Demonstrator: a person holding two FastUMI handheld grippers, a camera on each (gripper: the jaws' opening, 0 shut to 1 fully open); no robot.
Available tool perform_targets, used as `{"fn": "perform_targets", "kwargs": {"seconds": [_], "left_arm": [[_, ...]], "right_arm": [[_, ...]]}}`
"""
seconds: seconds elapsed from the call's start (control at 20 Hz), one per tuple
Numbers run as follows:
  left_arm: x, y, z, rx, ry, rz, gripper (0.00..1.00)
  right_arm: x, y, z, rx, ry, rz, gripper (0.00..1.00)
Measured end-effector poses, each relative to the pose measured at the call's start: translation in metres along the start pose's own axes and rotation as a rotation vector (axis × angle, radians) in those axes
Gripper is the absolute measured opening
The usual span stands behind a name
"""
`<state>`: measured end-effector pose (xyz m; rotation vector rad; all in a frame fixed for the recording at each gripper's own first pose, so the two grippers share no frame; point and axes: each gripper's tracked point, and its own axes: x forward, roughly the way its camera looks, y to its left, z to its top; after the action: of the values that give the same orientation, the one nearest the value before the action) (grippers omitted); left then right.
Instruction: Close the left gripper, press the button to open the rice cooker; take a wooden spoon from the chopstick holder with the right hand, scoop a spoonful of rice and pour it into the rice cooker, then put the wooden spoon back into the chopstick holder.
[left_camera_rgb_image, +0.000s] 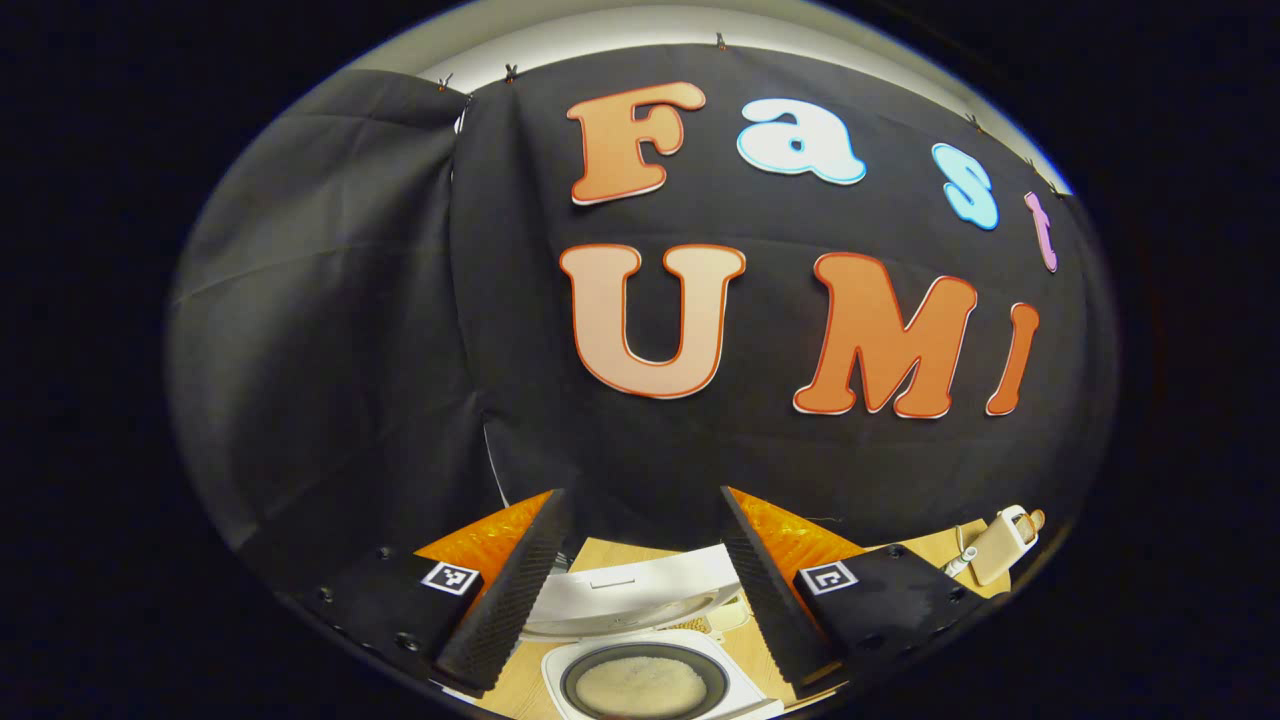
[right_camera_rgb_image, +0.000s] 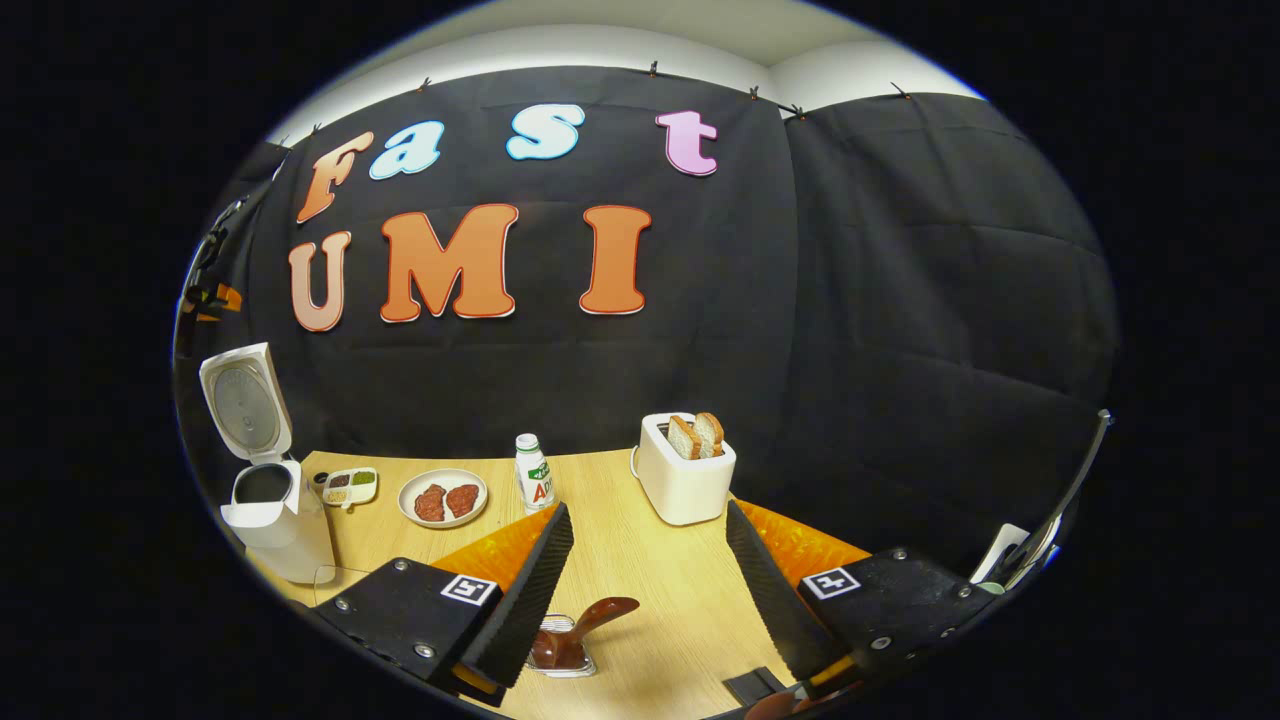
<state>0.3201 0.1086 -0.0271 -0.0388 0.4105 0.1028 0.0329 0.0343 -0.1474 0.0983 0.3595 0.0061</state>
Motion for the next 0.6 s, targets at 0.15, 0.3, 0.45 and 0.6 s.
{"fn": "perform_targets", "kwargs": {"seconds": [0.15,0.3,0.45,0.6], "left_arm": [[0.018,0.002,-0.016,-0.032,0.042,0.002,1.00],[0.032,0.013,-0.030,-0.022,0.076,0.042,1.00],[0.041,0.016,-0.049,-0.023,0.127,0.055,1.00],[0.042,0.021,-0.055,-0.046,0.133,0.066,1.00]], "right_arm": [[0.002,-0.002,0.002,0.011,-0.006,-0.008,0.95],[0.006,-0.001,-0.001,0.022,-0.004,-0.004,0.95],[0.010,0.004,-0.006,0.041,0.009,0.002,0.95],[0.013,0.012,-0.007,0.036,0.002,0.020,0.95]]}}
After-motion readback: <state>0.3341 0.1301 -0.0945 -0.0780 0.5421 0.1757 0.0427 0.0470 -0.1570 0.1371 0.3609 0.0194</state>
